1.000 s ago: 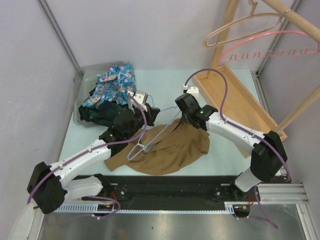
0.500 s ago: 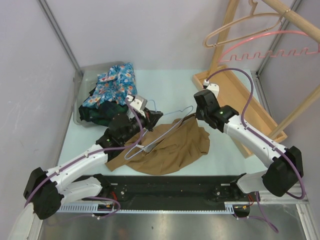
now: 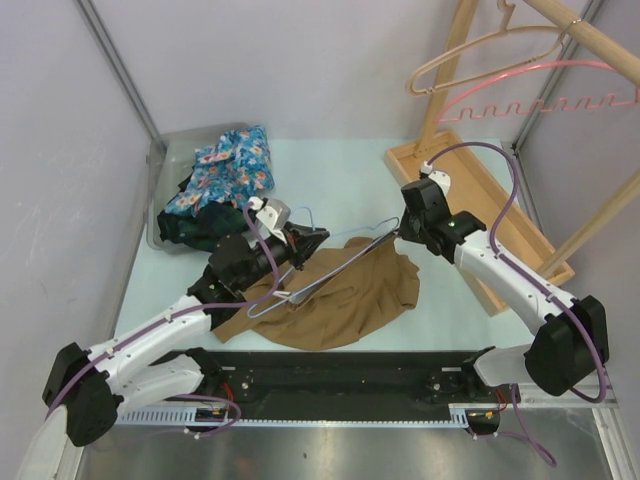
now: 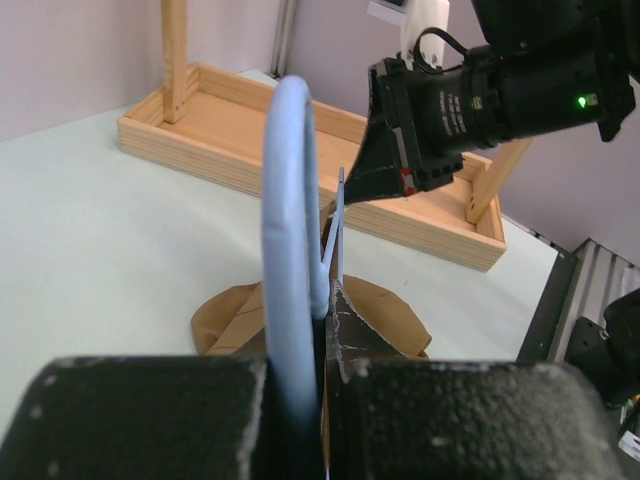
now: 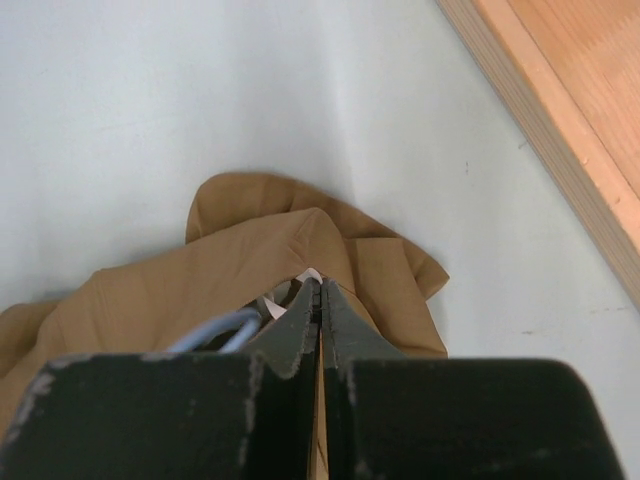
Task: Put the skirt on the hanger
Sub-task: Place skirt on hanger
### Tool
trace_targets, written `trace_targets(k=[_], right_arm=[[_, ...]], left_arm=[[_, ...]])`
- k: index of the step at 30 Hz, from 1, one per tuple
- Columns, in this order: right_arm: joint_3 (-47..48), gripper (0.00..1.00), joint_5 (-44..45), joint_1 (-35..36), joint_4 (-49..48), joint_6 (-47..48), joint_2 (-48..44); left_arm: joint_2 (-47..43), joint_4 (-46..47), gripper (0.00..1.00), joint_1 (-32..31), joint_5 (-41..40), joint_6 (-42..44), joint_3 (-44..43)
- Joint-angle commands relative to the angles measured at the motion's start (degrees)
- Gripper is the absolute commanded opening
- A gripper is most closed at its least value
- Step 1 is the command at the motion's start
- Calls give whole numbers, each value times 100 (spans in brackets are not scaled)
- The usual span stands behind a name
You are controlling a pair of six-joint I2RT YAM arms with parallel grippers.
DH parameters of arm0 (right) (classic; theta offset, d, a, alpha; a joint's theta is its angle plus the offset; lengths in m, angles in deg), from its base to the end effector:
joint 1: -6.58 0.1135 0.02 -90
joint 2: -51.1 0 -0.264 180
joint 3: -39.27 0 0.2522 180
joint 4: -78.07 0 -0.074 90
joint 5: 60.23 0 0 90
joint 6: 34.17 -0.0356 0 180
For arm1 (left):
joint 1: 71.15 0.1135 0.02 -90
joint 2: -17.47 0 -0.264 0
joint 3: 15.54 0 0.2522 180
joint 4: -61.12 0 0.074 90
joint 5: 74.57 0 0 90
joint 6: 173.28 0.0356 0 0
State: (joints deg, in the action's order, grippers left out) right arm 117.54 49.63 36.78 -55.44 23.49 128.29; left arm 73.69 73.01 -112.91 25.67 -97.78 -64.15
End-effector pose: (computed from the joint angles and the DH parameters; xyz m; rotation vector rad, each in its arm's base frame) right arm 0.2559 0.1350 0.2991 0.2083 2.2997 0.1456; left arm 0.1688 -0.1592 0.3077 0.5143 1.4814 -0.9164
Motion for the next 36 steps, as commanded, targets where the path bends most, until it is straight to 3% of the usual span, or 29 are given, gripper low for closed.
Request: trace_targets(k=[1, 10, 36], right_arm=[[0, 0, -148, -180, -364, -150, -108], [0, 0, -351, -277, -469, -177, -107], [9, 0, -579, -374, -584, -308, 16]], left_arm=[[-112, 222, 0, -8, 452, -9, 13], [-182, -86, 0, -8, -197, 149, 119], [-297, -201, 0, -8, -383, 510, 49]])
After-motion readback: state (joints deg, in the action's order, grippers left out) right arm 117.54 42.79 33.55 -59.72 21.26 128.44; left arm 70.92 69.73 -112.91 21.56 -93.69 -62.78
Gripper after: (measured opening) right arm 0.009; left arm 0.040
